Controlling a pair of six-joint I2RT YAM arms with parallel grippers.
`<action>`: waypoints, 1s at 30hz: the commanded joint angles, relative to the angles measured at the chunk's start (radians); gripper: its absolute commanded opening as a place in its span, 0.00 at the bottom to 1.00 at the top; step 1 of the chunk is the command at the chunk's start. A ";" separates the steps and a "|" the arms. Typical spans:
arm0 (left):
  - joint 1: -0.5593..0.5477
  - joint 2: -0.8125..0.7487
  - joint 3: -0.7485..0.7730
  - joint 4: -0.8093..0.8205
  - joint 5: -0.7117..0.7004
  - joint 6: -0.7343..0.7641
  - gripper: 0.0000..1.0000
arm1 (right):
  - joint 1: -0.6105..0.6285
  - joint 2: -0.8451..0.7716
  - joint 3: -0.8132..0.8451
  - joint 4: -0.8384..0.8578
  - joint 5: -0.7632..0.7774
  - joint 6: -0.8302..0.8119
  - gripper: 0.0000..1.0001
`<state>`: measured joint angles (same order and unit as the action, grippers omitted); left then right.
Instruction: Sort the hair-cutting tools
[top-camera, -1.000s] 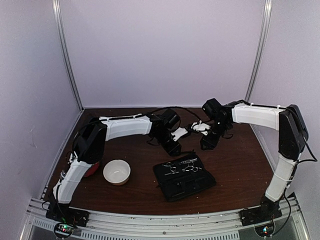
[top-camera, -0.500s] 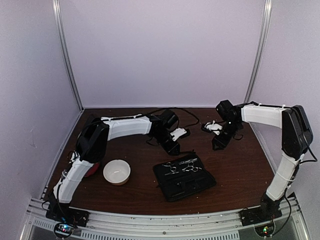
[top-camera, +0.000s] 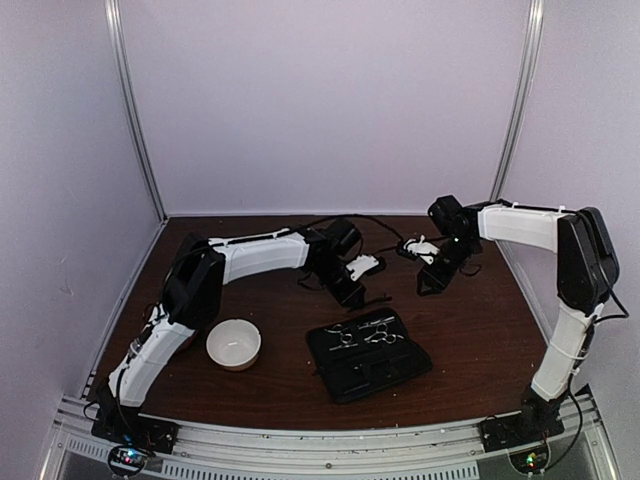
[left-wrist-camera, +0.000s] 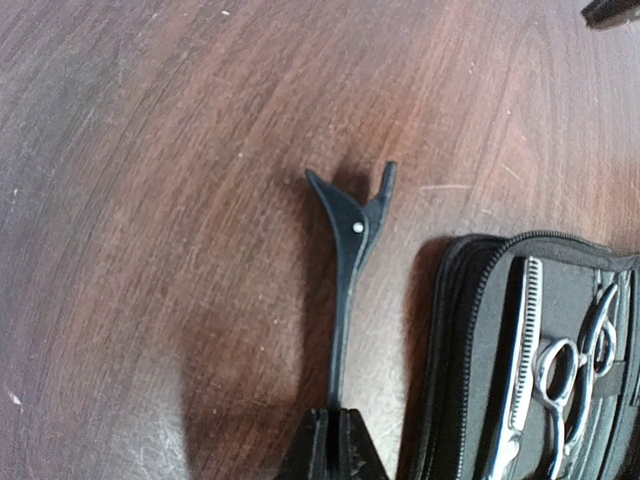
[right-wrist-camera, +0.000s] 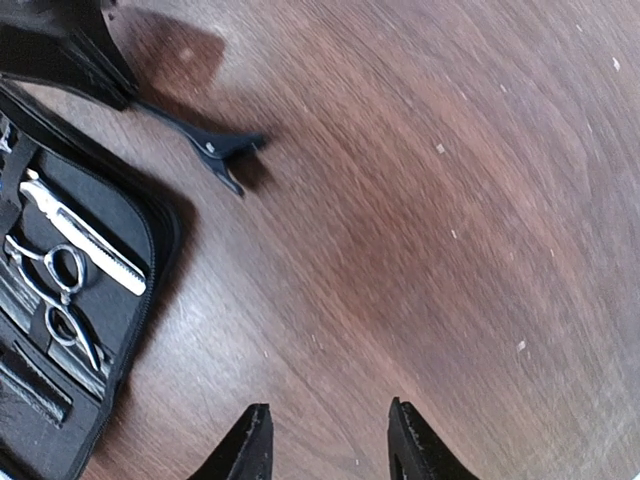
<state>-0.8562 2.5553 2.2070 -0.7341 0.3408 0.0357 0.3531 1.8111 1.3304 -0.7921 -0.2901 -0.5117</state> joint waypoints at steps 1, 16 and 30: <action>0.003 0.040 0.045 -0.003 0.023 0.000 0.03 | 0.030 0.046 0.062 -0.007 -0.044 -0.040 0.39; 0.003 -0.142 -0.148 0.237 0.072 0.043 0.00 | -0.034 0.009 0.077 -0.112 -0.244 -0.119 0.38; -0.031 -0.406 -0.380 0.301 0.203 0.045 0.00 | -0.065 -0.325 -0.121 -0.165 -0.405 -0.265 0.38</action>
<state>-0.8597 2.2807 1.9285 -0.5098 0.4515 0.0444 0.2886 1.5612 1.2488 -0.9257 -0.5987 -0.6907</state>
